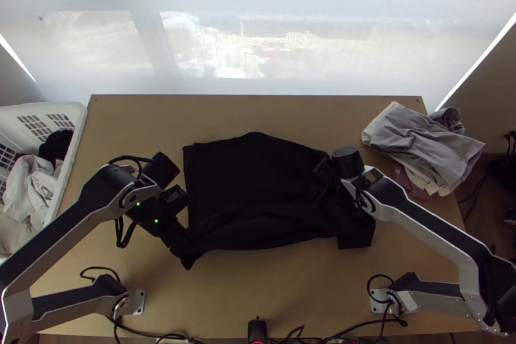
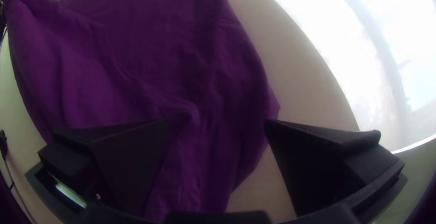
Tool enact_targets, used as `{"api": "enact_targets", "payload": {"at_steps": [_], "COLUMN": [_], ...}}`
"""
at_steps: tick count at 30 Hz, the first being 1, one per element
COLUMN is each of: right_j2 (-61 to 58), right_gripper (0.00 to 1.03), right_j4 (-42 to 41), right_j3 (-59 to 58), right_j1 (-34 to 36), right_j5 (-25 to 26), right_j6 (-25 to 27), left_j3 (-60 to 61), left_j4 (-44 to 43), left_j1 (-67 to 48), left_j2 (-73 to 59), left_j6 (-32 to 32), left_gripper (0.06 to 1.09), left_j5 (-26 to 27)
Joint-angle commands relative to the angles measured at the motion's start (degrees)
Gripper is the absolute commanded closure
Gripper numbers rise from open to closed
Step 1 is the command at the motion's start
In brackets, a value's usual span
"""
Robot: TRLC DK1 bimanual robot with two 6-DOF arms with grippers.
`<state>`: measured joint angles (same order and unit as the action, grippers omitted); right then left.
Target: Fold the t-shirt
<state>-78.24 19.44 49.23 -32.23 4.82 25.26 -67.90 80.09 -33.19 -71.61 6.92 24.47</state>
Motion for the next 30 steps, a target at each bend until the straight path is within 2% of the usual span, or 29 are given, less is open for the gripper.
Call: {"api": "enact_targets", "payload": {"at_steps": [1,9,12,14,17,19,23,30], "right_j2": [-8.42,-13.70,-15.19,-15.54,-14.66,-12.99,-8.07,-1.83], "right_gripper": [0.07,0.10,0.21,0.41,0.82,1.00,1.00,1.00], "right_j4": [-2.92,-3.89,-4.15,-4.15,-4.06,-3.80,-2.57,4.73], "right_j3": [1.30,1.48,1.48,1.74,2.45,3.77,7.63,19.67], "right_j1": [-0.73,-0.03,1.11,1.99,2.87,3.75,5.69,8.15], "right_j5": [-1.22,-2.09,-3.15,-4.64,-5.52,-5.70,-5.61,-5.61], "right_j6": [-1.09,-1.44,-1.44,-1.17,-0.73,-0.65,-0.91,-0.91], "left_j3": [-0.57,-1.36,-1.62,-1.71,-1.71,-1.71,-2.06,-3.91], "left_j4": [-0.11,-0.11,-0.11,-0.11,-0.11,-0.11,-0.11,-0.11], "left_j1": [0.05,0.14,0.14,0.14,0.41,0.67,2.08,4.80], "left_j2": [-0.54,-1.51,-1.69,-1.95,-1.95,-1.95,-1.60,-1.60], "left_j6": [-0.15,-0.15,-0.15,-0.15,-0.06,-0.06,-0.06,0.11], "left_gripper": [1.05,1.05,1.05,1.05,1.05,1.05,1.05,1.05], "left_j5": [0.05,0.05,-0.04,-0.04,-0.04,-0.04,-0.12,-0.12]}}
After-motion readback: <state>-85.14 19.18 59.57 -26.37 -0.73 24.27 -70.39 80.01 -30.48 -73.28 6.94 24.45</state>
